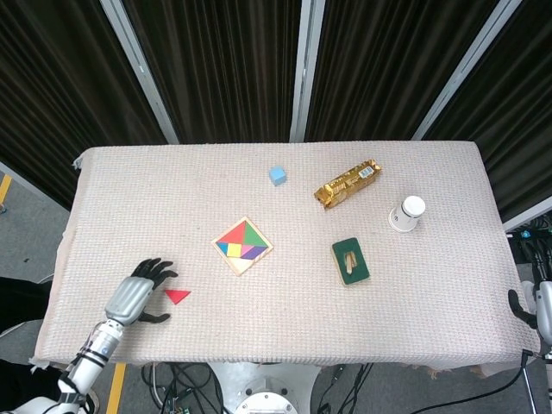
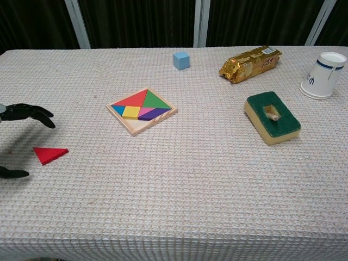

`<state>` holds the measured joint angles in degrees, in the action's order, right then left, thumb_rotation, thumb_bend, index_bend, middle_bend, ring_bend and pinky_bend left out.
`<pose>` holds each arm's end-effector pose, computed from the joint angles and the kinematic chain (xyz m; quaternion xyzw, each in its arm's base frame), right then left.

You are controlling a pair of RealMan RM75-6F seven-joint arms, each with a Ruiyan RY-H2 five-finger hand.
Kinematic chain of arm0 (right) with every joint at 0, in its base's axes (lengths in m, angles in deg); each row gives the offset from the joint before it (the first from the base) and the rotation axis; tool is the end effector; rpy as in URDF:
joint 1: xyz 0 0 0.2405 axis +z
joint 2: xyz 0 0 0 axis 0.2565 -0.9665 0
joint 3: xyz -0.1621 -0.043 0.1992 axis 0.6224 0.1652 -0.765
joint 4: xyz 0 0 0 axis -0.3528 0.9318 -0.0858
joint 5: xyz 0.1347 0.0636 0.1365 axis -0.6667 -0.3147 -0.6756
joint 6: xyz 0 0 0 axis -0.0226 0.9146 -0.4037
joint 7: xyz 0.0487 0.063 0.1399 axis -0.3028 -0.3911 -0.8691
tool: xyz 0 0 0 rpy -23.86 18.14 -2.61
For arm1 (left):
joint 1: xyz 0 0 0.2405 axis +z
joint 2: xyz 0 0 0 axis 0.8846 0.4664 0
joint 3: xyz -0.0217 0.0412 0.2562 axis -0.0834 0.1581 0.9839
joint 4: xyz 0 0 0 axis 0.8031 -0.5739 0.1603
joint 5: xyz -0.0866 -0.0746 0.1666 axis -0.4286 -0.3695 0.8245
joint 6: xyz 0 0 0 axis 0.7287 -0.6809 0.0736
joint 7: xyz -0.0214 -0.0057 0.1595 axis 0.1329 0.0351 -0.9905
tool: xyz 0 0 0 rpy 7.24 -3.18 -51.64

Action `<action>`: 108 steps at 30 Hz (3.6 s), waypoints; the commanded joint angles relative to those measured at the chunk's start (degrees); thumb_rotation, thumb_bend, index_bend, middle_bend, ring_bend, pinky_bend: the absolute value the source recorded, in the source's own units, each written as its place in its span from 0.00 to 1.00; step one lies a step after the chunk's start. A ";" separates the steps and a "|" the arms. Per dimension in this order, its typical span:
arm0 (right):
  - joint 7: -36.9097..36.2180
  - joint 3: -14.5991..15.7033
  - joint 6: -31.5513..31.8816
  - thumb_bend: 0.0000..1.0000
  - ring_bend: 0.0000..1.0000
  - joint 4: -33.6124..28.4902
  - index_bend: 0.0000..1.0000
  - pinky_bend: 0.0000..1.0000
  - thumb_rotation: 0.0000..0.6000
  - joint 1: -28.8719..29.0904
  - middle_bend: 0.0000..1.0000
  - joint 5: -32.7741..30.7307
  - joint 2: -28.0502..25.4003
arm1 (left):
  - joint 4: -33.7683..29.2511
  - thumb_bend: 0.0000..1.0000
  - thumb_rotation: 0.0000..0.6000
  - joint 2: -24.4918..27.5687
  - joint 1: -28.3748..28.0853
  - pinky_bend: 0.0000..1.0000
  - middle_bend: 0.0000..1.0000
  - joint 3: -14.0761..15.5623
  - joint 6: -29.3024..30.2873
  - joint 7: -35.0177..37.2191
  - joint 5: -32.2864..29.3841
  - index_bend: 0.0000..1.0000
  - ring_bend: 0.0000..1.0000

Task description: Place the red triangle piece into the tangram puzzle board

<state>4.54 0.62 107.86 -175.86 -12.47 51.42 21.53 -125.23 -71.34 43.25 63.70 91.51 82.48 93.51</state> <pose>-0.3492 -0.1968 0.2081 0.5476 -0.3795 0.3361 0.6657 -0.2592 0.2414 0.0134 -0.6859 -0.4864 -0.3735 0.3918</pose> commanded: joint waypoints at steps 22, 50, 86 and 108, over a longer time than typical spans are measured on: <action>-0.02 0.10 -1.04 0.30 0.00 0.43 0.00 0.00 1.00 0.22 0.00 -0.78 0.25 | 2.82 0.20 1.00 -2.78 -2.20 0.00 0.09 -1.22 -2.22 1.59 -3.80 0.36 0.00; -0.06 0.08 -1.33 0.30 0.00 0.82 0.00 0.00 1.00 0.32 0.00 -1.07 0.51 | 2.39 0.21 1.00 -3.10 -2.84 0.00 0.09 -0.76 -2.42 2.29 -4.44 0.40 0.00; 0.22 -0.08 -1.70 0.30 0.00 0.95 0.00 0.00 1.00 0.30 0.00 -1.92 0.68 | 2.87 0.24 1.00 -3.89 -3.08 0.01 0.09 -0.74 -3.25 2.07 -6.41 0.48 0.00; -1.09 -0.89 -0.89 0.30 0.00 0.27 0.00 0.00 1.00 0.36 0.00 -1.70 -0.14 | -3.80 0.24 1.00 -2.12 -8.28 0.01 0.10 -5.63 -6.60 2.41 -7.18 0.48 0.00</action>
<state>3.46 -0.26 106.96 -175.57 -12.12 49.72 21.40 -128.58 -73.43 36.07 59.02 86.00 84.85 86.77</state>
